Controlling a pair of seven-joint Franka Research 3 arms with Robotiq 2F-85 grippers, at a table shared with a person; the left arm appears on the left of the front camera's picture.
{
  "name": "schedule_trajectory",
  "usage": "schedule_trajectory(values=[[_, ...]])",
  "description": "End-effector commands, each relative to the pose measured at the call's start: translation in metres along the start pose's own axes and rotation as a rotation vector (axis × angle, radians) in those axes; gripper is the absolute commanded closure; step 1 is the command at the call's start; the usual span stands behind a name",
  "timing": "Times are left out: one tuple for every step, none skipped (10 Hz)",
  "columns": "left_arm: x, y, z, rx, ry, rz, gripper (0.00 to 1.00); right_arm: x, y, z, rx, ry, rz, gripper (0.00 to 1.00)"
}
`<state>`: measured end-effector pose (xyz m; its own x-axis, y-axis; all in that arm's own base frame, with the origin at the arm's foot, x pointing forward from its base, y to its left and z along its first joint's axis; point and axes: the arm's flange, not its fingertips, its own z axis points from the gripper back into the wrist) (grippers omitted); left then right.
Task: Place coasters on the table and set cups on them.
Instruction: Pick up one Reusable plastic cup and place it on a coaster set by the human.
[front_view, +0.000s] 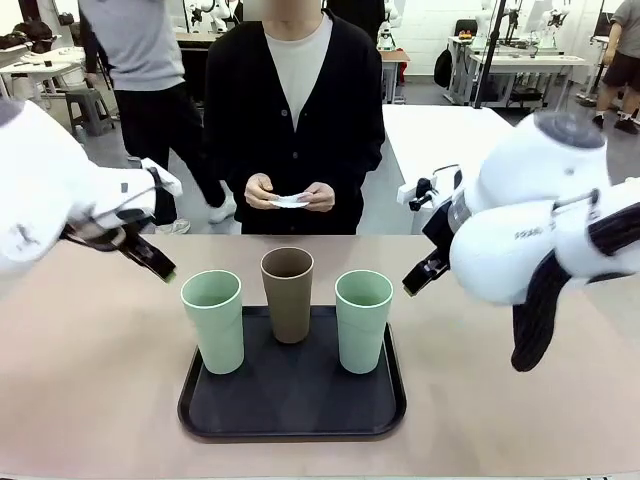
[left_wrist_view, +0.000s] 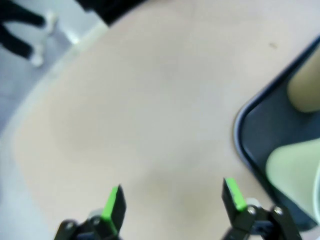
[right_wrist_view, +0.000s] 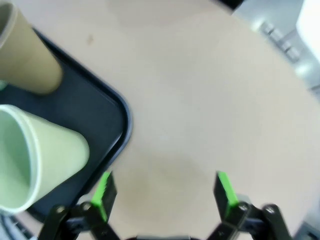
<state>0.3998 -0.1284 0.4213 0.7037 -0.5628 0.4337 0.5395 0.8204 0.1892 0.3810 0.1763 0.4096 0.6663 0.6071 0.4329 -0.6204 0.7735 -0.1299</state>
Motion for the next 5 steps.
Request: schedule_trajectory(values=[[-0.001, -0.004, 0.066, 0.080, 0.078, -0.010, 0.00, 0.002, 0.010, 0.064, 0.000, 0.093, 0.001, 0.00], [-0.010, -0.008, 0.089, 0.025, 0.119, -0.019, 0.00, -0.006, 0.023, 0.091, 0.007, 0.207, -0.010, 0.00], [-0.032, -0.021, 0.109, -0.069, 0.185, -0.034, 0.00, -0.022, 0.040, 0.122, -0.018, 0.324, -0.013, 0.00], [-0.054, -0.033, 0.123, -0.114, 0.231, -0.026, 0.00, -0.037, 0.060, 0.144, -0.027, 0.383, -0.001, 0.00], [-0.068, -0.036, 0.129, -0.151, 0.269, 0.012, 0.00, -0.049, 0.072, 0.149, -0.034, 0.419, 0.009, 0.00]])
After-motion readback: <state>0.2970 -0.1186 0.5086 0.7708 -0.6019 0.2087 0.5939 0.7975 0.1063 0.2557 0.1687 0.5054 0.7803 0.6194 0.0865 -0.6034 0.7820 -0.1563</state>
